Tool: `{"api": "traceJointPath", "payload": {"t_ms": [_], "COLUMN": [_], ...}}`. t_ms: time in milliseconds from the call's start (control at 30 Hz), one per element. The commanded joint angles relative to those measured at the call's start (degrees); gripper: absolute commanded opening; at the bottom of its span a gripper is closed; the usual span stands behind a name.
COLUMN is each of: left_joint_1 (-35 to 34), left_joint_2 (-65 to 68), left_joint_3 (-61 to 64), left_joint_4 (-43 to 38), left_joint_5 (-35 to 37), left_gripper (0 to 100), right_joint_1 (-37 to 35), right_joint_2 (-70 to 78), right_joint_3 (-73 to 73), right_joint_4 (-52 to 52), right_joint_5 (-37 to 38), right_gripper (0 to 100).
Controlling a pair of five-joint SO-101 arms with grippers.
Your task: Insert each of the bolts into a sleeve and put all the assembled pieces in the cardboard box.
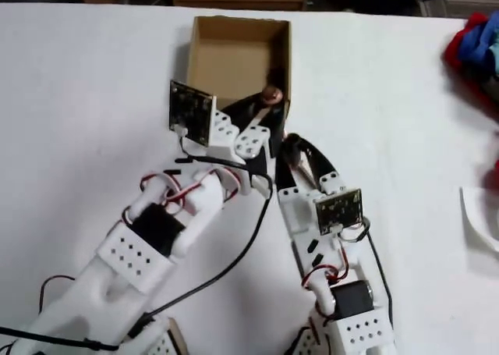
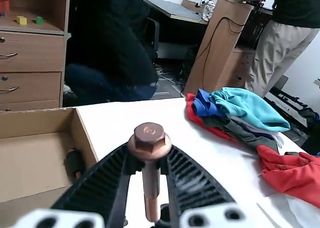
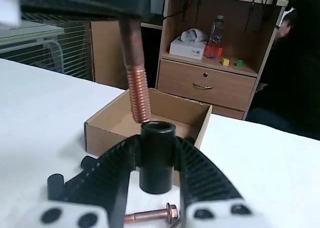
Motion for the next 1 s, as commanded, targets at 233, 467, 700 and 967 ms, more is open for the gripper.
{"api": "traceJointPath", "payload": {"t_ms": [233, 467, 700, 967], "left_joint_1": [2.29, 2.55, 2.29, 1.23], "left_joint_2": [0.18, 0.18, 0.18, 0.26], "left_joint_3": [-0.4, -1.8, -4.18, -6.29], "left_joint_4": [-0.62, -0.62, -0.7, -0.35], "left_joint_5": [-0.26, -0.18, -0.26, -0.18], "left_gripper": [3, 3, 3, 3], "right_joint_1": [0.22, 0.22, 0.22, 0.22], "right_joint_2": [-0.4, -0.31, -0.04, -0.04], "right_joint_3": [0.62, 0.62, 0.62, 0.62], "right_joint_4": [-1.71, -1.63, -1.63, -1.63], "right_joint_5": [0.09, 0.09, 0.09, 0.09], "right_gripper": [2.1, 2.1, 2.1, 2.1]}}
